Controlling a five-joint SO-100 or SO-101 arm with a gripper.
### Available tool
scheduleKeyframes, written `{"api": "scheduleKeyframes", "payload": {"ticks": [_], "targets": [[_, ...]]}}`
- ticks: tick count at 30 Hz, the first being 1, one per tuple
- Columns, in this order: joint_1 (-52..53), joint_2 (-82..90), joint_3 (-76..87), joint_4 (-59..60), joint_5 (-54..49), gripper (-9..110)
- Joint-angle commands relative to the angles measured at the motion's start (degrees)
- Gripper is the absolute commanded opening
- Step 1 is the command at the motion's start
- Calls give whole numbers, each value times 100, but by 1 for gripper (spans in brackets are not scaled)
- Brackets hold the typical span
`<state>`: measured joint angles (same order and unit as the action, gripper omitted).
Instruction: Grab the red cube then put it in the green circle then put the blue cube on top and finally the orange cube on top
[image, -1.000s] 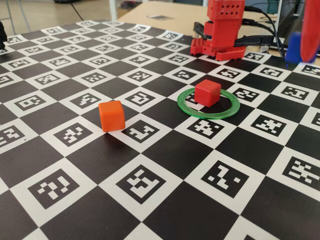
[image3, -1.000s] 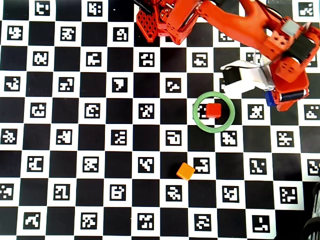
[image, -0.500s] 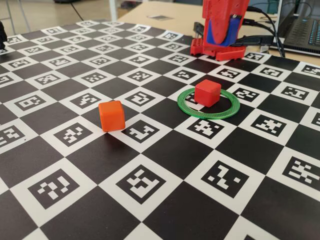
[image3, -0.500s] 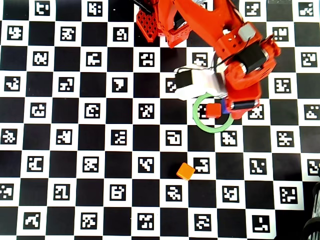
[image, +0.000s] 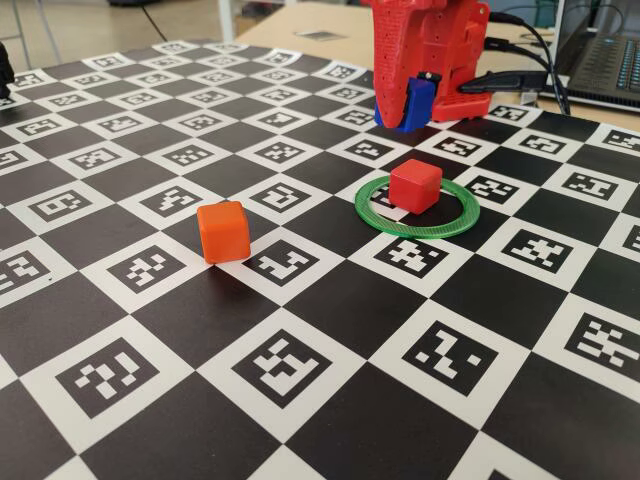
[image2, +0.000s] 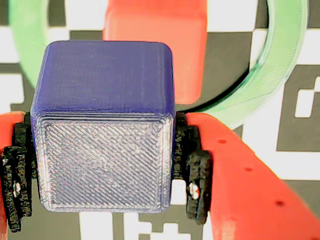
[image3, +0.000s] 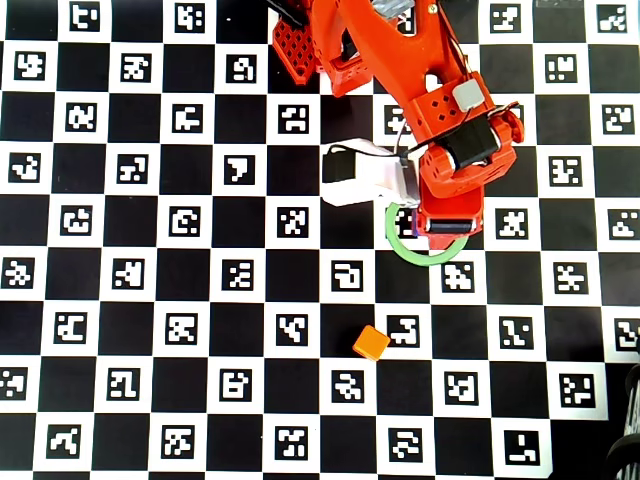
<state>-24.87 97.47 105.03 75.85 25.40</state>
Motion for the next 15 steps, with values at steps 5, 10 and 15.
{"api": "scheduleKeyframes", "payload": {"ticks": [5,10,15], "targets": [[-123,738,35,-211,220,8],[-202,738,123,-246,422,8],[-255,773,281,-316,501,8]]}}
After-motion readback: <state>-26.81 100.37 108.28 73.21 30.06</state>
